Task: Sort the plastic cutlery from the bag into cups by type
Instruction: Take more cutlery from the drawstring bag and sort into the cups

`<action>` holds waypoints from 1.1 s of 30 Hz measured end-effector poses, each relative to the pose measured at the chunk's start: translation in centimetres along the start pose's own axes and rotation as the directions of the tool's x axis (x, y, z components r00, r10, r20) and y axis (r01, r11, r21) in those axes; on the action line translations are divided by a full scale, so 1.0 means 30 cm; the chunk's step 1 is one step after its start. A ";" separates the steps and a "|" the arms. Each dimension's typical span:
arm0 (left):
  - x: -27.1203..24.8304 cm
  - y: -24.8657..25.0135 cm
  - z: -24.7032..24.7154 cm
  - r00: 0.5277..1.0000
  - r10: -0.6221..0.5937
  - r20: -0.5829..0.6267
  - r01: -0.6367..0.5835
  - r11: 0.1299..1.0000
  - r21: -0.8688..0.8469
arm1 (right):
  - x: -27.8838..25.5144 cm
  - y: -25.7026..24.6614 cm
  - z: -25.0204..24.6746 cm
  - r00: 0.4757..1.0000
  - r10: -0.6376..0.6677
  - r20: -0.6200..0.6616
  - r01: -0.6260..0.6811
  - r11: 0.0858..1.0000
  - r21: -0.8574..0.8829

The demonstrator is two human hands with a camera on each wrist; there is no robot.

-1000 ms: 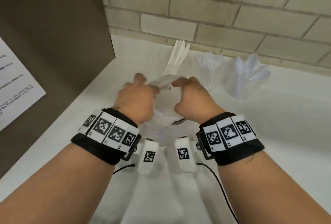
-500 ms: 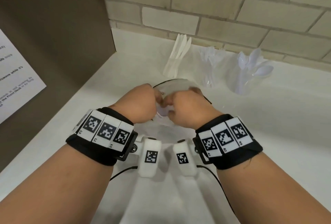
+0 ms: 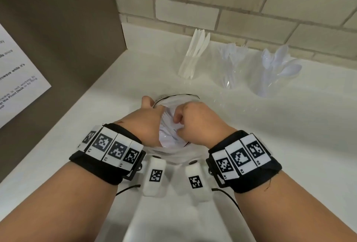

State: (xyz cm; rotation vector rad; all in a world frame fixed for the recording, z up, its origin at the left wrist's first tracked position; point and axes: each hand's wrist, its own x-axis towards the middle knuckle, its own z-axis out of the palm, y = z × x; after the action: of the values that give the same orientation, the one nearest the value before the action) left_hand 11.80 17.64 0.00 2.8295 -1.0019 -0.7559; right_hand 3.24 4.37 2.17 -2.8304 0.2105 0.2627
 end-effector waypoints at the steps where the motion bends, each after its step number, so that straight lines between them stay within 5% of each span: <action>1: -0.002 -0.005 0.003 1.000 0.005 -0.001 -0.005 1.000 -0.011 | 0.003 -0.001 0.012 1.000 0.020 0.024 -0.020 1.000 0.002; 5: -0.009 -0.024 0.011 0.999 -0.033 -0.025 0.033 0.999 -0.028 | 0.021 0.012 0.041 0.986 0.149 0.068 -0.147 0.988 -0.041; 9: -0.021 -0.018 -0.002 0.989 -0.125 -0.076 0.117 0.988 -0.100 | 0.030 0.013 0.022 0.983 0.124 0.134 -0.111 0.989 -0.102; 17: 0.003 -0.010 0.032 0.988 -0.026 -0.150 -0.008 0.976 -0.218 | 0.020 0.046 -0.034 0.972 0.107 0.208 -0.117 0.993 0.034; 20: 0.030 -0.013 0.043 0.989 0.018 -0.145 -0.047 0.979 -0.200 | 0.045 0.056 -0.026 0.978 0.165 0.129 -0.165 0.986 -0.011; 26: 0.066 -0.002 0.060 0.975 0.054 -0.214 -0.079 0.990 -0.113 | 0.074 0.042 0.013 0.927 0.302 0.225 -0.268 0.949 -0.169; 33: 0.072 -0.002 0.037 0.980 -0.035 -0.195 -0.011 0.973 -0.230 | 0.053 0.056 -0.028 0.965 0.165 0.201 -0.169 0.986 0.002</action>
State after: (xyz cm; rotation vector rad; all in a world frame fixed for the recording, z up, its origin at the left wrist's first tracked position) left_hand 12.76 16.53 -1.92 2.6488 -0.8115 -0.5378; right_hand 4.62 2.36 2.18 -2.7456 0.4058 0.5765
